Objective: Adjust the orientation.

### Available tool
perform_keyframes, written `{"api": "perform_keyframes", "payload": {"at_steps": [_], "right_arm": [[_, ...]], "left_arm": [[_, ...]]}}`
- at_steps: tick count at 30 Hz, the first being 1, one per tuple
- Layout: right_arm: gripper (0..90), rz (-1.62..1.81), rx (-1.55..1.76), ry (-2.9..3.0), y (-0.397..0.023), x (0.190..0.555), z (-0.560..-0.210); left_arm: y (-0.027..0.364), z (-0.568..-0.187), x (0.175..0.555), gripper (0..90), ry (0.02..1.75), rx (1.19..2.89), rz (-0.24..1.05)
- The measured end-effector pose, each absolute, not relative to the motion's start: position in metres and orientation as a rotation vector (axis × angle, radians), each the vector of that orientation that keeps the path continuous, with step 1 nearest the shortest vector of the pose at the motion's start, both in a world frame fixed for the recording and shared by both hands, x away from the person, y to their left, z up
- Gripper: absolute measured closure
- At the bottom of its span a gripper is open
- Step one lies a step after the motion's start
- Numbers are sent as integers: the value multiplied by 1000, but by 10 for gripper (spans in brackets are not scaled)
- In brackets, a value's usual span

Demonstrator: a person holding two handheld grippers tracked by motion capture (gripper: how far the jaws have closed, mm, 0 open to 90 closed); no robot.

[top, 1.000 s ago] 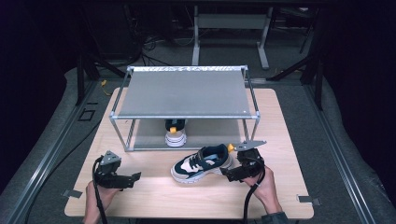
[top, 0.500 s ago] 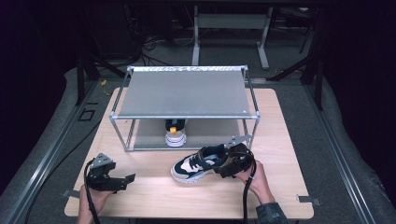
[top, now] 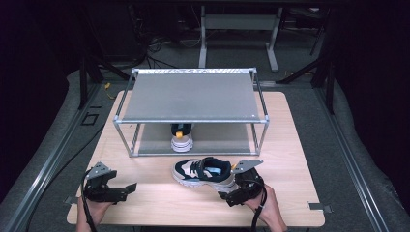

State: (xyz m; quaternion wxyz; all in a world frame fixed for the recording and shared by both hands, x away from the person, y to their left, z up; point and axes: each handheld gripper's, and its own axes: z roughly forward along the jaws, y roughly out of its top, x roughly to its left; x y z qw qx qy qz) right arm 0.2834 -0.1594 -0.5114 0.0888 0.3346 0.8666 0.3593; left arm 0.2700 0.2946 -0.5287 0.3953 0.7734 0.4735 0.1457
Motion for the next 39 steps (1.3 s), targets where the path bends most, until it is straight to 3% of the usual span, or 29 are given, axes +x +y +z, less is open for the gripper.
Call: {"api": "perform_keyframes", "payload": {"at_steps": [11, 14, 15, 25, 29, 36, 39], "right_arm": [[9, 1124, 837, 2645, -149, 328, -508], [29, 1132, 807, 2684, -140, 322, -514], [29, 987, 820, 2677, -138, 316, -511], [50, 1048, 895, 2650, -141, 276, -511], [0, 1075, 953, 2566, -137, 280, -507], [0, 1017, 965, 2580, -116, 294, -523], [47, 1009, 988, 2561, -113, 295, -526]], "left_arm": [[298, -537, 272, 1, 1227, 1957, 332], [300, -535, 269, 0, 1224, 1953, 339], [301, -535, 269, 0, 1223, 1952, 338], [298, -539, 270, 0, 1223, 1944, 331], [296, -541, 270, 0, 1224, 1939, 327], [296, -542, 270, 0, 1230, 1941, 327], [296, -542, 271, 0, 1228, 1940, 327]]}}
